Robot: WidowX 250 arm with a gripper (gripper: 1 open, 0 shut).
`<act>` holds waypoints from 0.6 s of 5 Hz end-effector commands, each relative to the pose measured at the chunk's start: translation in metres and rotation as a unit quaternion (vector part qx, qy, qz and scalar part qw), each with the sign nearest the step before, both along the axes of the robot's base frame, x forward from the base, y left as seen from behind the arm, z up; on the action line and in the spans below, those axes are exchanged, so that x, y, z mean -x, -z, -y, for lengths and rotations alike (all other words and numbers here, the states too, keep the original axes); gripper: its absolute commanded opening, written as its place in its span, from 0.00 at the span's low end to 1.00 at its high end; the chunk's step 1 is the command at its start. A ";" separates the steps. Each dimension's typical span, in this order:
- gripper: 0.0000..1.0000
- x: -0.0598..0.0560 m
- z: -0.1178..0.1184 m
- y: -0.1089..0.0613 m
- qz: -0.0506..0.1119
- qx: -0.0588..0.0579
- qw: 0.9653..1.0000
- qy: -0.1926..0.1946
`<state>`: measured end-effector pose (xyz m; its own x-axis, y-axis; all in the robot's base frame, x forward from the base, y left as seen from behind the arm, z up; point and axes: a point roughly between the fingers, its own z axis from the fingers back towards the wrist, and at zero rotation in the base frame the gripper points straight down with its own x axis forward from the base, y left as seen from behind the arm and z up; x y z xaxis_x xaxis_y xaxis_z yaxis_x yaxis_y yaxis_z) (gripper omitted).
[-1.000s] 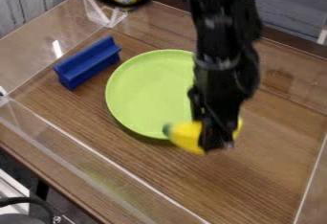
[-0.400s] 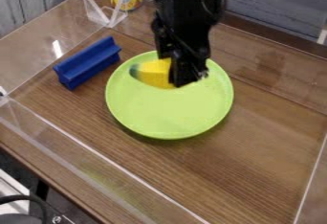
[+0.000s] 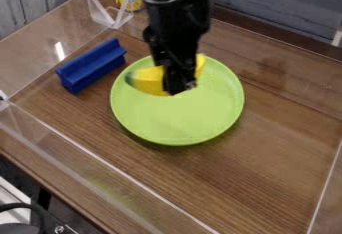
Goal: Put the banana in the green plate
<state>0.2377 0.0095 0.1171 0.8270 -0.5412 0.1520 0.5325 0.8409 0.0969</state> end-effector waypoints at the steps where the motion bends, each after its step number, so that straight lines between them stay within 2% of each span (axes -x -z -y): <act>1: 0.00 -0.004 -0.011 -0.007 0.032 -0.003 0.999 -0.003; 2: 0.00 -0.006 -0.016 -0.002 0.038 -0.003 0.999 -0.008; 3: 0.00 -0.007 -0.024 -0.008 0.038 -0.003 0.999 -0.002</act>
